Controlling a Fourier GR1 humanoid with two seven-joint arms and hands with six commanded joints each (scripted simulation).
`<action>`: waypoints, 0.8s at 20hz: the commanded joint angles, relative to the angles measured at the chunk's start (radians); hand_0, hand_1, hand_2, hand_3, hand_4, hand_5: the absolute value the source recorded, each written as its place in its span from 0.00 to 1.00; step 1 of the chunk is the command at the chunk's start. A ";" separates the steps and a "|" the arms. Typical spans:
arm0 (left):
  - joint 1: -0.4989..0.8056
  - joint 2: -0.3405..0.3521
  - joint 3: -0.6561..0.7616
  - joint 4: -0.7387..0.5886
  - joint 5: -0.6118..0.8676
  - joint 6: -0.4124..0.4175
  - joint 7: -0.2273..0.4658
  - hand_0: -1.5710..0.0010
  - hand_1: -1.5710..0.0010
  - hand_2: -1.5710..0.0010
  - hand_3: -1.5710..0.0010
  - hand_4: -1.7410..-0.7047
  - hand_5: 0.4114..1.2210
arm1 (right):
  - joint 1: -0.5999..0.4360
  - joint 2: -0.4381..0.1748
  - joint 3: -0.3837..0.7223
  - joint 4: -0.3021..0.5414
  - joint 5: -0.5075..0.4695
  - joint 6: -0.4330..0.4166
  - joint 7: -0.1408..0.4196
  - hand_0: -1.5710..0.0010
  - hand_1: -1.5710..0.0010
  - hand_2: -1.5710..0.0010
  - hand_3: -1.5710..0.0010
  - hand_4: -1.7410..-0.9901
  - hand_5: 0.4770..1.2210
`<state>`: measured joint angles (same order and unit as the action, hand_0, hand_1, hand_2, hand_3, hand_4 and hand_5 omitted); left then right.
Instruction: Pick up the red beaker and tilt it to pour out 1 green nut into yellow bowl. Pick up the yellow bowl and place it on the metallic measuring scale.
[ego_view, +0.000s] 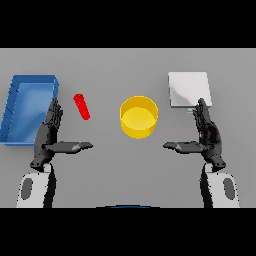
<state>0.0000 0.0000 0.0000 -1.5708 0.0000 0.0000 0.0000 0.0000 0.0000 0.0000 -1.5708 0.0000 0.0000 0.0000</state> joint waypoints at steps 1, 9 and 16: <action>0.004 0.000 0.000 -0.003 0.001 0.000 -0.002 1.00 1.00 1.00 1.00 0.58 0.31 | 0.000 -0.001 -0.001 0.000 -0.001 -0.001 0.000 1.00 1.00 1.00 1.00 0.89 0.14; 0.152 0.062 -0.106 -0.189 -0.108 -0.032 -0.040 1.00 1.00 1.00 1.00 0.58 0.31 | 0.075 -0.067 0.103 -0.103 0.233 -0.062 -0.120 1.00 1.00 1.00 1.00 0.90 0.13; 0.148 0.080 -0.126 -0.214 -0.134 -0.040 0.084 1.00 1.00 1.00 1.00 0.58 0.29 | 0.084 -0.085 0.120 -0.131 0.237 -0.030 -0.097 1.00 1.00 1.00 1.00 0.79 0.18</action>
<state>0.1481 0.0803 -0.1262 -1.7844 -0.1340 -0.0402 0.0878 0.0844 -0.0850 0.1201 -1.7018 0.2368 -0.0297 -0.0987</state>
